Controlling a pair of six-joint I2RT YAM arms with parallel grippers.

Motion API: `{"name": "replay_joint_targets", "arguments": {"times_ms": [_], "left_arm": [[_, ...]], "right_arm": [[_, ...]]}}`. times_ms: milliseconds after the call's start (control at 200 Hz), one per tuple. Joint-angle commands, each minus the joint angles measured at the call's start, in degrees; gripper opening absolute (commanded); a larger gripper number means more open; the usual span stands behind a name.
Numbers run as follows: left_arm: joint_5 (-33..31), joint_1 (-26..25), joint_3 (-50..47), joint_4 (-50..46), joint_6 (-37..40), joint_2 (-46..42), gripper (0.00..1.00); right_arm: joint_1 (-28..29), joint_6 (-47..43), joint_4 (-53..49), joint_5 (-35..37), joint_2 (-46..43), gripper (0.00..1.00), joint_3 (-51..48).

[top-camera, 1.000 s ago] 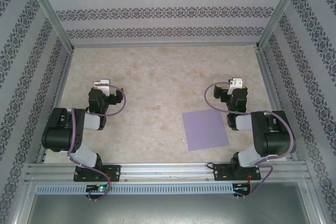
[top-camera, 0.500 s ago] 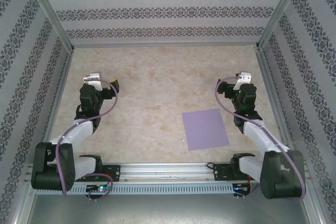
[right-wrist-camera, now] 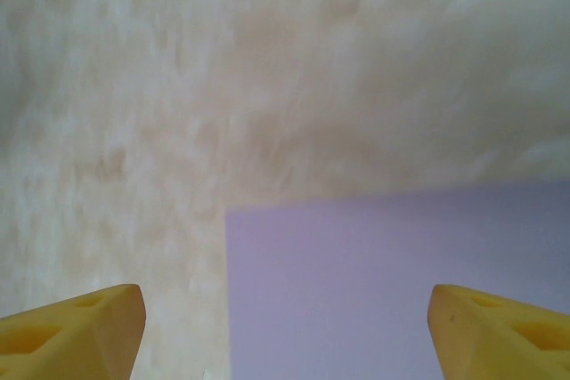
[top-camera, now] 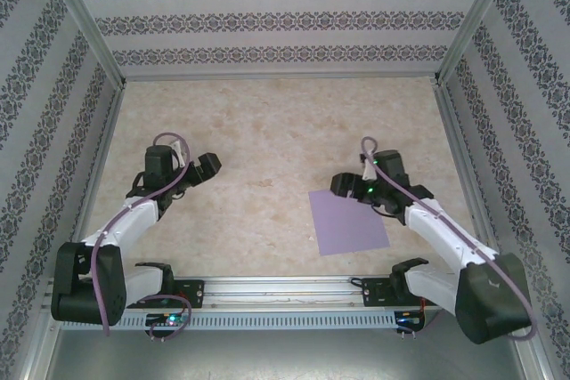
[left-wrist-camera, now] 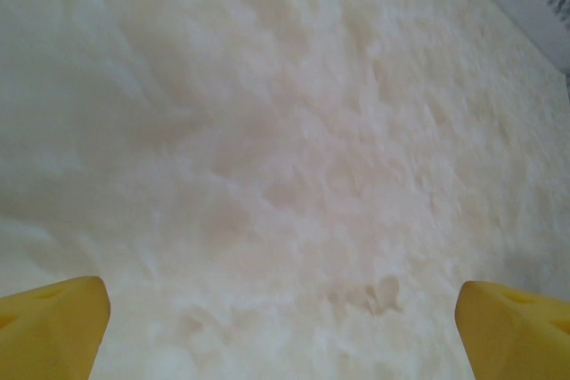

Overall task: Fold a paper plane with a square sheet of paper (fold left side to right side)
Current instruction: Move the square sheet of paper to the center of the table.

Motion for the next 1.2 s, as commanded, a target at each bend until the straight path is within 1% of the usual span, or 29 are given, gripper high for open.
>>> {"name": "replay_joint_targets", "arguments": {"times_ms": [0,115,225,470,650,804,929,1004,1089,1194], "left_arm": [[3.19,-1.66,0.63,-3.40,-2.98,0.76,1.00],[2.40,-1.84,1.07,-3.03,-2.82,1.50,1.00],[2.12,-1.93,1.61,-3.36,-2.55,1.87,1.00],[0.93,-1.93,2.35,-4.63,-1.95,2.05,1.00],[1.97,-2.01,3.24,-4.92,-2.25,3.24,1.00],[3.27,-2.27,4.22,-5.89,-2.59,5.03,1.00],[4.96,-3.94,5.53,-6.40,-2.77,7.06,1.00],[6.36,-5.69,6.69,-6.57,-3.21,8.80,1.00],[8.83,-7.74,8.63,-6.66,-3.72,11.17,0.94],[10.12,-10.91,10.41,-6.40,-4.48,13.40,0.83]], "right_arm": [[5.10,3.52,-3.13,-2.58,5.39,0.80,0.87],[8.05,4.69,-0.77,-2.29,12.32,0.77,2.97],[10.25,5.85,2.12,-2.24,17.02,0.76,5.07],[12.41,10.17,10.04,-1.84,24.92,0.76,8.64],[14.08,13.98,16.50,0.15,31.49,0.76,13.08],[16.16,15.72,20.04,1.07,38.16,0.76,19.44],[17.02,16.22,20.68,1.55,41.93,0.76,23.57],[17.41,15.89,20.79,0.50,43.00,0.76,26.36],[17.47,14.59,19.85,0.38,41.77,0.77,28.84],[16.39,11.04,16.30,3.05,38.02,0.79,29.52]]}}
